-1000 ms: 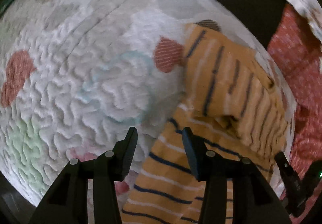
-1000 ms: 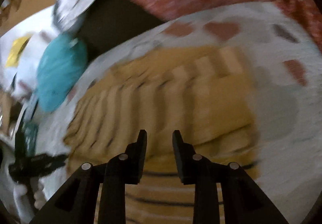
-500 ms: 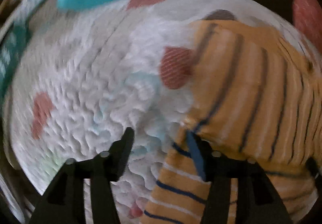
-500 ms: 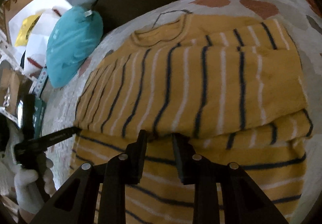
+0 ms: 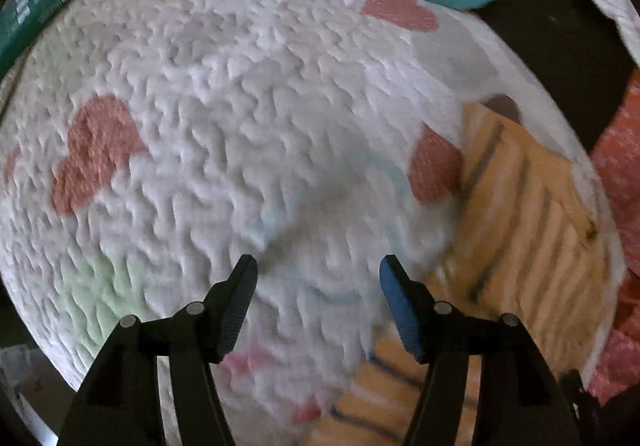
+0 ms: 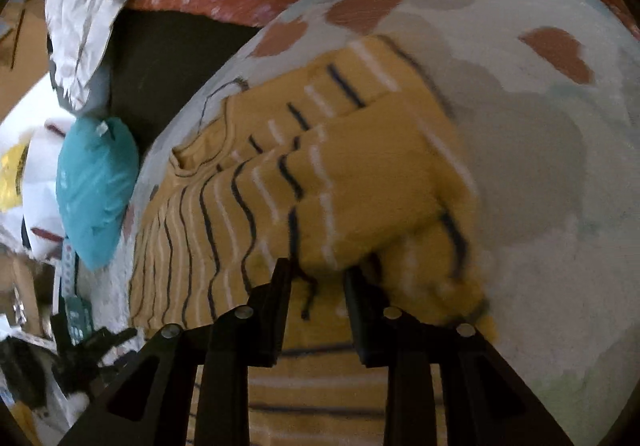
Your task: Fold small clothes
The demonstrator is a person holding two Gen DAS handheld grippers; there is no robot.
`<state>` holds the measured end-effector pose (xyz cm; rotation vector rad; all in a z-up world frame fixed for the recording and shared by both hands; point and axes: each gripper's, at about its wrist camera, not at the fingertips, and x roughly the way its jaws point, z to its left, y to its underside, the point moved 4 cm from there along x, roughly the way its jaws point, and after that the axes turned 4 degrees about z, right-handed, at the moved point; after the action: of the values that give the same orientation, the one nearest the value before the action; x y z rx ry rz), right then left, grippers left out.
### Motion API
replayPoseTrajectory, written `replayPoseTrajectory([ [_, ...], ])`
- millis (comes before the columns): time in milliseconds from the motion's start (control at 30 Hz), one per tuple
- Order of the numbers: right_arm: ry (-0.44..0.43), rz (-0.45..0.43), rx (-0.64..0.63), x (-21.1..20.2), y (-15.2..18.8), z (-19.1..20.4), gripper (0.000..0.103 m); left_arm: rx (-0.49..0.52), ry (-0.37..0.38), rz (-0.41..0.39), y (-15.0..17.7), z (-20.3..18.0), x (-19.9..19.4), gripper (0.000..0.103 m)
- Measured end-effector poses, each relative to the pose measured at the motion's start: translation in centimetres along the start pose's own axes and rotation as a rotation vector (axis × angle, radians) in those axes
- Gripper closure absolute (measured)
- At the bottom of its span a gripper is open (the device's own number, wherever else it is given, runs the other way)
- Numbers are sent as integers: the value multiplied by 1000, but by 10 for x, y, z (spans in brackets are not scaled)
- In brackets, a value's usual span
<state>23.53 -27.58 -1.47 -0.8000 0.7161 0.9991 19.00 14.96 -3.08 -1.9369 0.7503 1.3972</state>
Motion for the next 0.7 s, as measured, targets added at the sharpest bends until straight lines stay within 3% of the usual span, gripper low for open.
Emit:
replayPoseTrajectory([
  [133,77,27,-158,-20,33,16,73,59,95,69,36,8,-4,39],
  [200,126,69,-241,-19,54,23,73,121,74,51,52,9,-9,39],
  [267,238,148,-281,-12,85,12,73,160,57,38,64,14,-10,40],
  [333,259,97,-307,-22,105,6,73,230,49,-1,84,19,-15,40],
  [433,338,89,-355,-40,136,-1,68,328,12,-19,107,28,-20,39],
  [567,358,89,-338,-66,176,-23,57,422,-11,-19,148,48,-25,26],
  [600,324,87,-308,-73,184,-29,57,430,-13,-10,161,55,-27,25],
  [700,276,95,-268,-92,207,-45,56,383,34,39,186,75,-31,22],
])
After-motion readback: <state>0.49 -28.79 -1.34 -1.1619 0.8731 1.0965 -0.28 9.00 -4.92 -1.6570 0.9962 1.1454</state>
